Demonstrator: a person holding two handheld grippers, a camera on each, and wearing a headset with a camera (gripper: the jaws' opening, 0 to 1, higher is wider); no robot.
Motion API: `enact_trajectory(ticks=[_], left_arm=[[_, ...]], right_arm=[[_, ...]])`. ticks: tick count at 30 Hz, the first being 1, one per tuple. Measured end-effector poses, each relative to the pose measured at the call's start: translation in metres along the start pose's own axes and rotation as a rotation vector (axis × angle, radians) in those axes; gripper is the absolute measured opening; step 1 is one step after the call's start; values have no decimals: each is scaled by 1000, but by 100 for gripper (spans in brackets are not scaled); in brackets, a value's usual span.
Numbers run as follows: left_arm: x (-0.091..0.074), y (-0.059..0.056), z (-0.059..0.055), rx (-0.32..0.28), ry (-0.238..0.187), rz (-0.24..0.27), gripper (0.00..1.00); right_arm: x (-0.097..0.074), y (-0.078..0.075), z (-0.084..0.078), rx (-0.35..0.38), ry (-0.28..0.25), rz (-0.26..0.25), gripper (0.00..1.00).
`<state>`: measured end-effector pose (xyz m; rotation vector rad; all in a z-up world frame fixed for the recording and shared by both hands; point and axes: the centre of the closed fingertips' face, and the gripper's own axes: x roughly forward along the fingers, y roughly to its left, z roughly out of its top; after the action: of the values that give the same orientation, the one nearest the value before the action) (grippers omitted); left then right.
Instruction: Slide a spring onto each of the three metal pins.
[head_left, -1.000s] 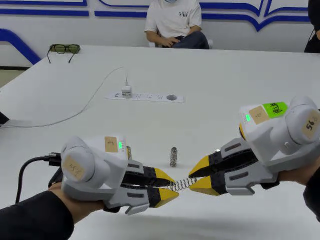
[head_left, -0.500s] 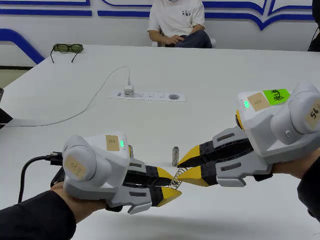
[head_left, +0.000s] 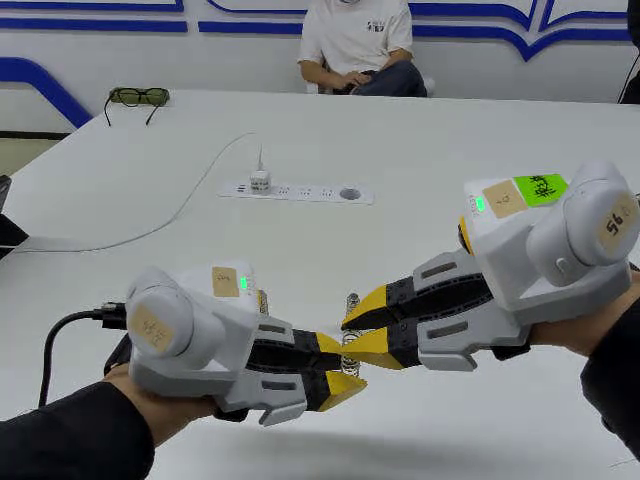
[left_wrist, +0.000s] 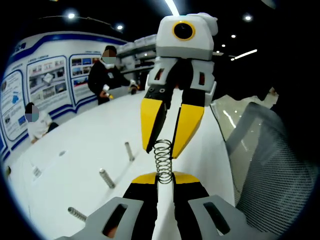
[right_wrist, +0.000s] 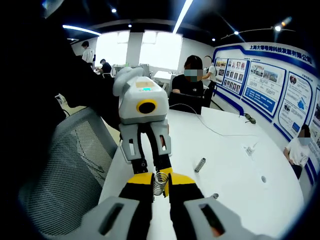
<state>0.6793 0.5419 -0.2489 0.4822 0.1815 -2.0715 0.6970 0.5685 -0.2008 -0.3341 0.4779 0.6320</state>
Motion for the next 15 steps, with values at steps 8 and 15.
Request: enact_trajectory(ticks=[8, 15], left_arm=[[1, 1, -1, -1, -2, 1, 10], [0, 1, 0, -12, -12, 0, 10]], right_arm=[[-1, -1, -2, 36, -13, -13, 16], [1, 1, -3, 44, -18, -16, 16]])
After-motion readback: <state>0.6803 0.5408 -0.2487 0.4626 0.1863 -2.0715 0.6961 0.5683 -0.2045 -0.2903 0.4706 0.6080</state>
